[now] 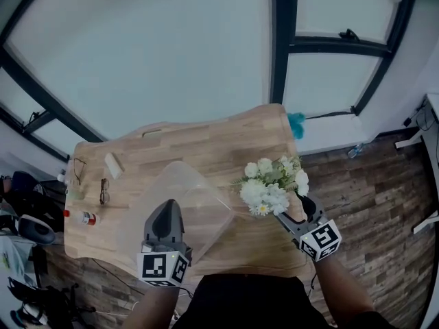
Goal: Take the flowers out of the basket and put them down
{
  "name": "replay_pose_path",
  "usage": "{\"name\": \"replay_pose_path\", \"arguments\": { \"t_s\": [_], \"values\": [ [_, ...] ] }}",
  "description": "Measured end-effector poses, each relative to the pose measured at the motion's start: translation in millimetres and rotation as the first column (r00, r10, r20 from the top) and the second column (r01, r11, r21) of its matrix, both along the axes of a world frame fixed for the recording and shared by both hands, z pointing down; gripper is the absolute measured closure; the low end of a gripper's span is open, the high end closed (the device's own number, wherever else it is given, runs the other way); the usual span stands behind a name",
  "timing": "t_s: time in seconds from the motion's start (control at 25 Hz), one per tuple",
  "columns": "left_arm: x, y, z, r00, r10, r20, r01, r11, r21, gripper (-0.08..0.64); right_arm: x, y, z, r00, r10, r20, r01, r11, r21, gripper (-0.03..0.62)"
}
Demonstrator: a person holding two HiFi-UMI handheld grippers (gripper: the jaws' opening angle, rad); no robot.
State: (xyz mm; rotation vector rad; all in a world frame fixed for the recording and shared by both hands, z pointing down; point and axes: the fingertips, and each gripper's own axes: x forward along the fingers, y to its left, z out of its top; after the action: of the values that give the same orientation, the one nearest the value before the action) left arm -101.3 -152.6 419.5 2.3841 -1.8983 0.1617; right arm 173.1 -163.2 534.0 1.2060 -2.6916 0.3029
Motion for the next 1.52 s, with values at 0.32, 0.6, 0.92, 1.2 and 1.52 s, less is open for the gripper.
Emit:
{"name": "replay_pose_path", "arguments": {
  "t_s": [0.32,0.6,0.92,1.2,1.52],
  "values": [
    [8,12,5,1.0,0.022,0.018,-0.022,1.0,-0.01,0.555,11,18,-22,1.0,0.006,0.002,-0.006,0.998,0.062,0.258],
    [20,16,6,0.999,0.049,0.015,-0.049,0.999,-0.015,0.555,35,22,-29,0.997,0.078,-0.008,-0.077,0.994,0.074,0.512],
    [29,20,14,0.997,0.077,0.019,-0.076,0.997,-0.027,0.555,40,20,-27,0.992,0.124,0.031,-0.125,0.991,0.045,0.571],
    [27,16,15,0.997,0.079,0.01,-0.078,0.997,-0.025,0.555,38,21,-28,0.992,0.122,0.019,-0.123,0.991,0.056,0.571],
    [27,16,16,0.996,0.086,0.013,-0.085,0.996,-0.027,0.555,39,23,-27,0.992,0.126,0.018,-0.127,0.99,0.056,0.571]
  ]
}}
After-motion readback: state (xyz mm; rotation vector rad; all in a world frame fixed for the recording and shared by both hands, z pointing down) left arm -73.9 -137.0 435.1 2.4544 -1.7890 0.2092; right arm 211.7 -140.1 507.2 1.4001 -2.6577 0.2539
